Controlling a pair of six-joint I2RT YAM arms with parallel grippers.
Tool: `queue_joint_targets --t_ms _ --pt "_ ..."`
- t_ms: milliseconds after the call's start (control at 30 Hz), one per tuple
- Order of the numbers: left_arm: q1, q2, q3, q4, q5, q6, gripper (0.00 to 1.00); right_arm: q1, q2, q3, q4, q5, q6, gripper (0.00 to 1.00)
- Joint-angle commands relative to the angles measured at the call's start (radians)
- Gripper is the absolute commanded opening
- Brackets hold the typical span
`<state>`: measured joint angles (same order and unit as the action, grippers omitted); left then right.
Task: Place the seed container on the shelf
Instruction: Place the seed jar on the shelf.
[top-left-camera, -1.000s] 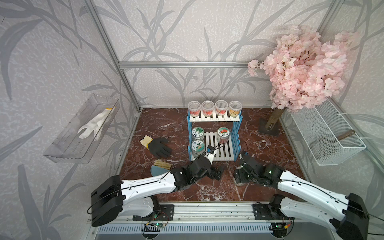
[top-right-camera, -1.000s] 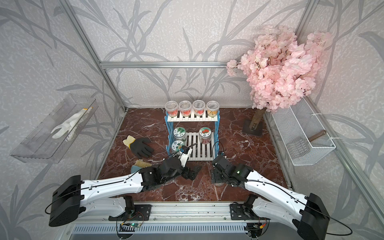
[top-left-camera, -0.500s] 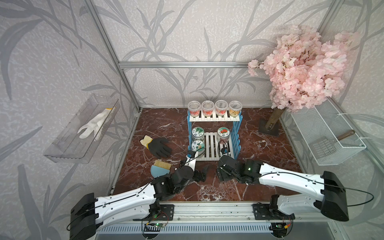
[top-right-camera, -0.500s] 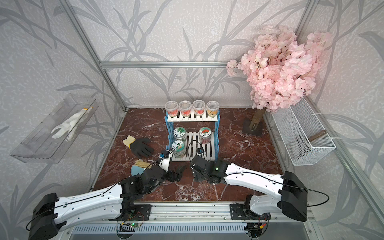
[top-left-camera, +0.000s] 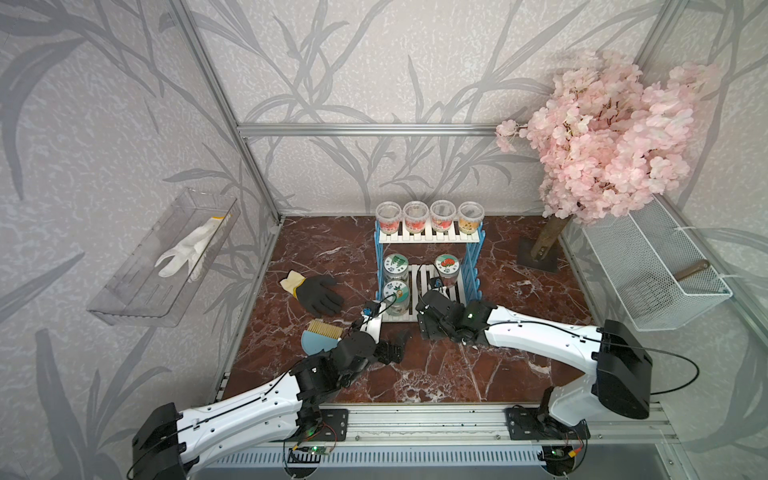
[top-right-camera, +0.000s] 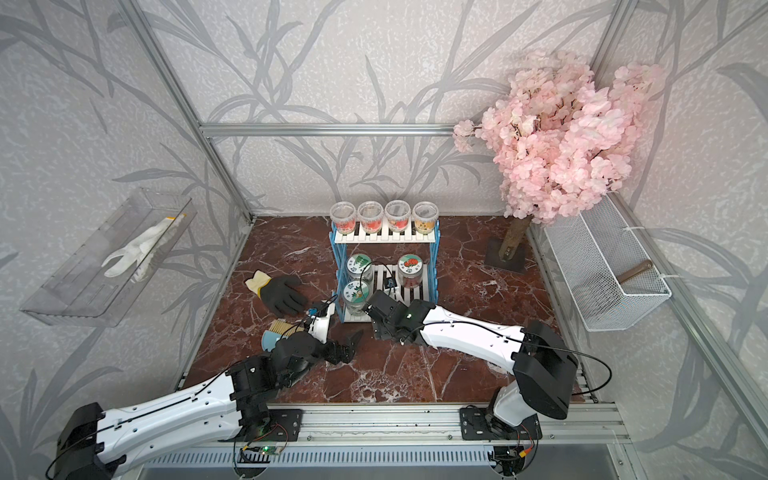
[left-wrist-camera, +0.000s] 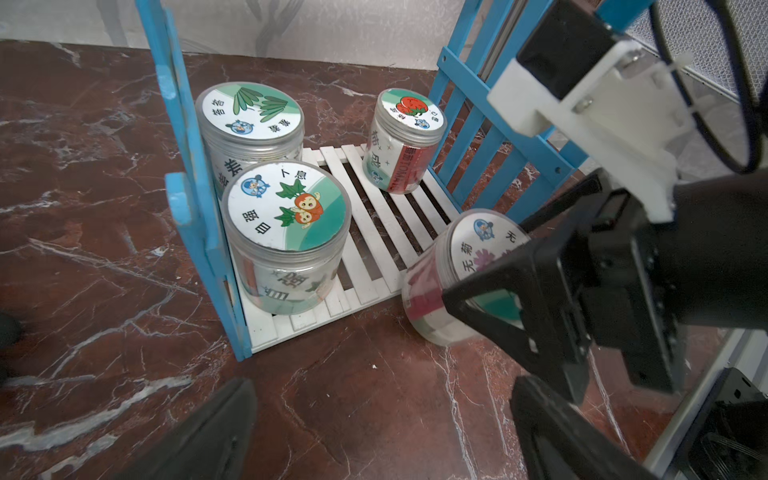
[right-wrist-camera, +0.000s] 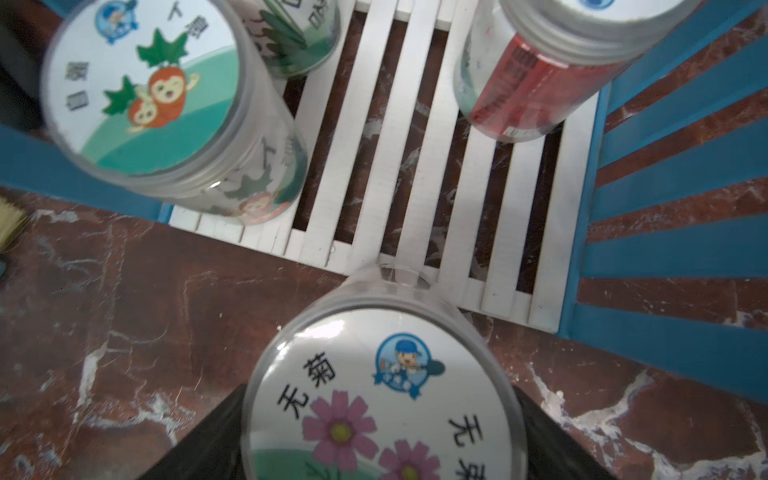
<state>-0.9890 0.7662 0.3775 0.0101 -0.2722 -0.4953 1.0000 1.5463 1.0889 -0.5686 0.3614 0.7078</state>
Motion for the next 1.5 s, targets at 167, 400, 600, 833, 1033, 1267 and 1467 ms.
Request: queue_joint_targets --t_ms 167,400,600,833,1033,1267,1467 --pt "0.105 0.093 0.036 0.067 0.217 0.008 1.0 -0.053 0.053 0.099 -0.017 0.044 -0.025 0.86" --pt "0.107 0.138 0.063 0.078 0.22 0.021 1.0 -0.083 0.086 0.11 -0.022 0.082 0.0 0.86" --pt "0.107 0.151 0.061 0.097 0.22 0.011 1.0 -0.122 0.097 0.1 -0.008 0.098 0.013 0.86" --pt "0.107 0.154 0.062 0.099 0.224 -0.002 1.0 -0.142 0.123 0.105 0.003 0.089 0.01 0.89" --pt "0.107 0.154 0.06 0.101 0.228 -0.009 1.0 -0.144 0.125 0.115 -0.01 0.102 -0.006 0.95" --pt "0.107 0.156 0.058 0.1 0.236 -0.011 1.0 -0.144 0.104 0.135 -0.071 0.064 -0.024 0.97" --pt "0.107 0.144 0.058 0.09 0.237 -0.018 1.0 -0.143 0.112 0.161 -0.153 0.04 -0.052 1.0"
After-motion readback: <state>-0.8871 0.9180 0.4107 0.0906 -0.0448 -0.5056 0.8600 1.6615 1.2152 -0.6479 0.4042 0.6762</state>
